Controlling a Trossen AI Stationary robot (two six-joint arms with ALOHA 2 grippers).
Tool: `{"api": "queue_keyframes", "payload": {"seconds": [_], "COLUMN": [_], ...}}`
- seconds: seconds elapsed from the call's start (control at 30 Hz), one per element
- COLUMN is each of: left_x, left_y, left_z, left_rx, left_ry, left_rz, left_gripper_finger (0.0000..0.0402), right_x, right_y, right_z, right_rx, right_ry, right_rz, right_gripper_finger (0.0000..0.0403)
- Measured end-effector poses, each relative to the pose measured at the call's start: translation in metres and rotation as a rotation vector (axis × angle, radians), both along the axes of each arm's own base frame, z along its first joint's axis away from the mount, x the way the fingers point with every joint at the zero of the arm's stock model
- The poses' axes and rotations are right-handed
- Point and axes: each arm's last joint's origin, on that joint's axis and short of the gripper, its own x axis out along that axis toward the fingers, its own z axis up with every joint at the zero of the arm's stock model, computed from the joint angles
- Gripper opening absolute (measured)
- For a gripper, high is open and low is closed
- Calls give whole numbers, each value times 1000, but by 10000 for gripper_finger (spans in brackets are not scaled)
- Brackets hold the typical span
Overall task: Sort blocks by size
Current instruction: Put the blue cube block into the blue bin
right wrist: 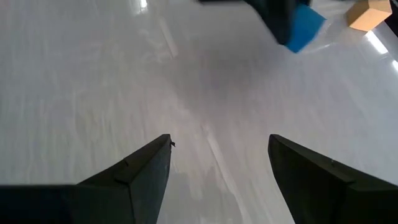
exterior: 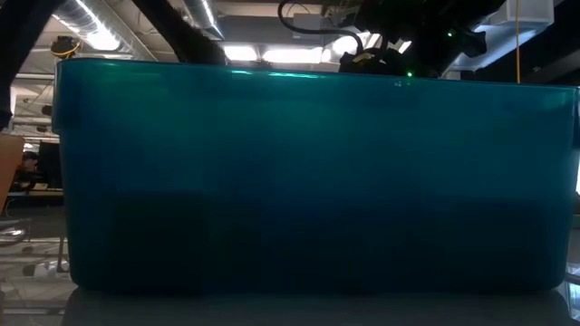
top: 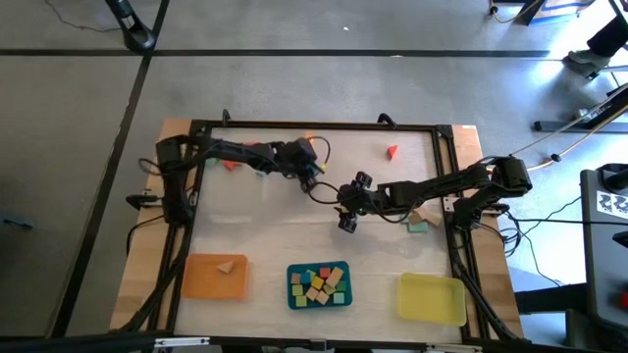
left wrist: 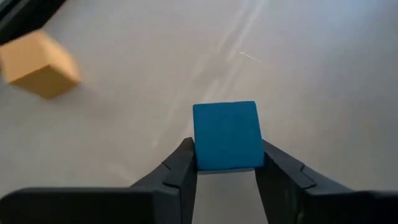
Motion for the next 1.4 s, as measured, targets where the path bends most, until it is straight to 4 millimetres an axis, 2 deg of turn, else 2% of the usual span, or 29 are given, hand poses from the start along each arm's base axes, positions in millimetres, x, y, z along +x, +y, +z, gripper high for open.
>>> {"api": "queue_keyframes", "payload": {"seconds": [0.27,0.4,0.57,0.7,0.83,1.0,1.23,1.4], "left_x": [-16,-26,-33,-35,-33,-20,-9,-7], "left_y": [-91,-142,-196,-229,-251,-267,-270,-267], "left_z": [65,86,94,90,84,68,57,57], "left_rx": [5,20,2,-28,-73,-162,-256,-244], "left_ry": [-8,-38,-104,-137,-171,-215,-257,-261], "left_rz": [-236,-406,-552,-625,-699,-820,-874,-885], "left_gripper_finger": [119,124,126,127,128,129,135,178], "right_x": [0,0,0,0,1,2,1,1], "right_y": [0,0,0,0,0,0,0,0], "right_z": [0,0,0,0,1,1,1,1], "right_rx": [0,0,-1,-1,-1,-2,-3,-4], "right_ry": [0,2,-4,-5,-10,-23,-16,-13], "right_rz": [0,0,3,3,2,3,3,4], "right_gripper_finger": [266,266,266,266,266,266,266,266]}}
